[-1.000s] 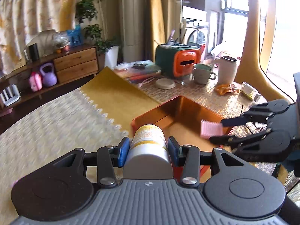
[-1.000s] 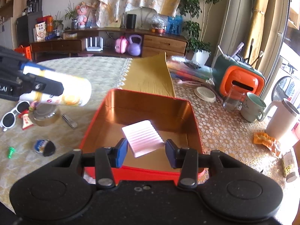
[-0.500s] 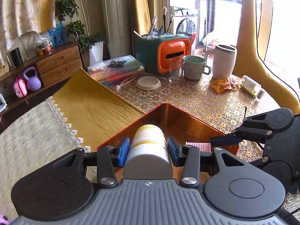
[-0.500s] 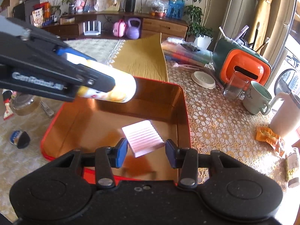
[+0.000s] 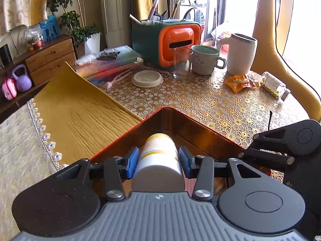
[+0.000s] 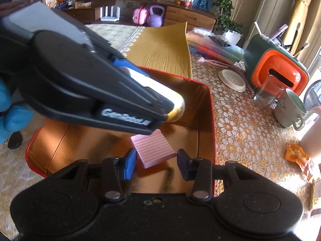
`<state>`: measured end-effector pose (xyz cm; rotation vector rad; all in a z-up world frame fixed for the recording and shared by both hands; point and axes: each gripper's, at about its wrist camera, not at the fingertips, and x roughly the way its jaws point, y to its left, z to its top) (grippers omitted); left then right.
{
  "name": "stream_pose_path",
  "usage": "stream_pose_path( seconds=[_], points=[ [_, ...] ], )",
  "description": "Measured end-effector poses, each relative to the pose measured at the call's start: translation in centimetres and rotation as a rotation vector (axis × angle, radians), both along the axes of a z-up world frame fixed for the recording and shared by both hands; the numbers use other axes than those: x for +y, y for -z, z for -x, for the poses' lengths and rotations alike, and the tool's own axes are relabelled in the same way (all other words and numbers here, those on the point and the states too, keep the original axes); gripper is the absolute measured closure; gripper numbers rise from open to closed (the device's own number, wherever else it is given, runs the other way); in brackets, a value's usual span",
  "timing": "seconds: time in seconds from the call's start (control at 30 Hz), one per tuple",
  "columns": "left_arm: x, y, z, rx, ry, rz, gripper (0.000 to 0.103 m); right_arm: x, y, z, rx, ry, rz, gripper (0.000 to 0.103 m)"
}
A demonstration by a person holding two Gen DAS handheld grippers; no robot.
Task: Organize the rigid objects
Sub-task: 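Lower the comb into the red tin and open the right gripper while the left carries the bottle over, then lower the pill bottle into the red tin and open the left gripper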
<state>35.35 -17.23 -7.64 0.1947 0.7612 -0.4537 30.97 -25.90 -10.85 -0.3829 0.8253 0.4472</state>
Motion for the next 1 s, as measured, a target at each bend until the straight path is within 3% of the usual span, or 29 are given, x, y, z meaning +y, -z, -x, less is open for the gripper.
stream_pose_path(
  seconds=[0.43,0.83,1.0],
  points=[
    [-0.4,1.4,-1.6,0.077,-0.013,-0.02,0.061,0.4,0.8,-0.8,0.043,0.004,0.019,0.061],
    [0.4,-0.1,-0.1,0.066,-0.03,-0.007,0.061,-0.2,-0.2,0.2,0.022,0.037,-0.02,0.051],
    [0.9,-1.4,1.7,0.036,-0.019,0.007,0.053,-0.4,-0.9,1.1,0.001,0.057,-0.033,0.048]
  ],
)
